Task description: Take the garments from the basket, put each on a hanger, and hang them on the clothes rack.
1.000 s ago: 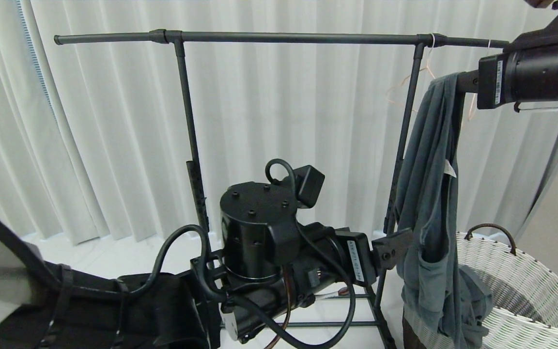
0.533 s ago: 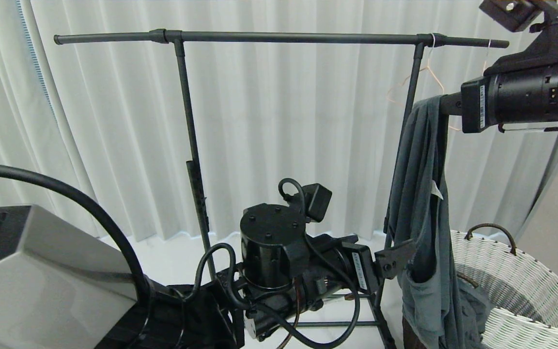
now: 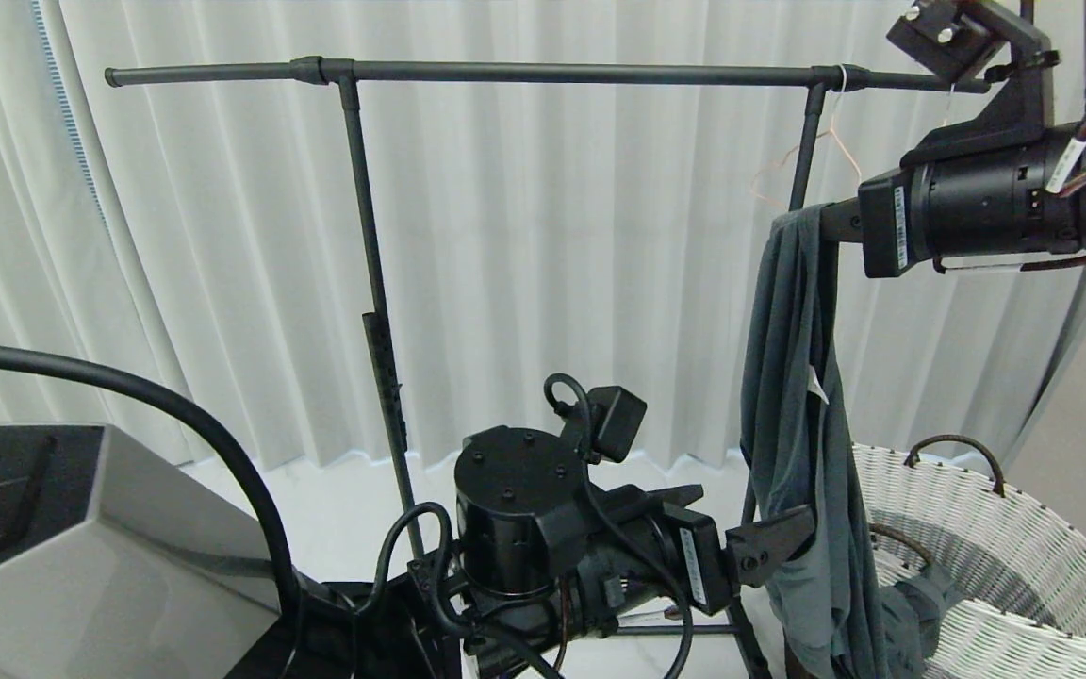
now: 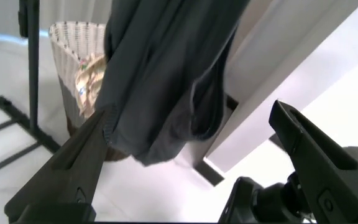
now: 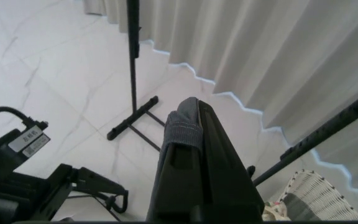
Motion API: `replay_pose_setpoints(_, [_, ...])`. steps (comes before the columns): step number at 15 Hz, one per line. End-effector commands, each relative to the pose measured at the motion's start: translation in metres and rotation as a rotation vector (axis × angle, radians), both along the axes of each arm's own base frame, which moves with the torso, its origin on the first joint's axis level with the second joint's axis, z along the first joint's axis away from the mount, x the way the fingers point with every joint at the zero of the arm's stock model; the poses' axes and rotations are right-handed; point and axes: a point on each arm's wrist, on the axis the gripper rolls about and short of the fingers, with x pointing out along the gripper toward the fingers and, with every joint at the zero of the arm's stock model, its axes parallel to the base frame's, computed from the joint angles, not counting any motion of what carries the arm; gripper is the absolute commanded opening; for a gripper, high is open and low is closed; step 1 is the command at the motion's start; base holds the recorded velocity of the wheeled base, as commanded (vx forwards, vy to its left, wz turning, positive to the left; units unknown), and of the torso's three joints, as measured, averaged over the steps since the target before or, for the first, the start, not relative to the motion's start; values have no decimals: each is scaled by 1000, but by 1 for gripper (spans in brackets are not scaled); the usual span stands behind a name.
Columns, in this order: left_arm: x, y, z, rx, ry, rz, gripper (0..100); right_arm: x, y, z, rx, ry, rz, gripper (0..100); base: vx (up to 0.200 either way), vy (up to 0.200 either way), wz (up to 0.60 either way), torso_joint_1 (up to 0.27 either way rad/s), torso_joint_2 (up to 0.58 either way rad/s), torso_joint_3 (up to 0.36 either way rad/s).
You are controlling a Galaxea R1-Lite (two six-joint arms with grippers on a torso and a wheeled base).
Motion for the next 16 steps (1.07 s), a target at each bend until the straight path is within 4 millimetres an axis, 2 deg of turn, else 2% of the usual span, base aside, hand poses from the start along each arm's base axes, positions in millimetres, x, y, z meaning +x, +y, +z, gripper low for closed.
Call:
replay_pose_setpoints(1, [3, 2, -7, 7, 9, 10, 100, -1, 8, -2, -4, 6, 25, 0, 0, 0, 0, 0, 0, 0])
replay_pose_setpoints(5, [20, -3, -35, 47, 42, 38, 100, 1, 10, -4, -8, 3, 15, 0, 0, 0, 0, 0, 0, 0])
replay_pose_setpoints(10, [39, -13, -43, 34, 30, 58, 100, 2, 11, -5, -11, 4, 15, 0, 0, 0, 0, 0, 0, 0])
replay_pose_setpoints(11, [41, -16, -46, 38, 30, 59, 100, 3, 12, -5, -12, 6, 15, 0, 0, 0, 0, 0, 0, 0])
replay_pose_setpoints(13, [43, -19, -65, 93, 32, 52, 100, 3, 12, -6, -12, 7, 15, 0, 0, 0, 0, 0, 0, 0])
replay_pose_setpoints(16, [43, -18, -72, 122, 24, 49, 100, 2, 12, -5, -13, 4, 19, 0, 0, 0, 0, 0, 0, 0])
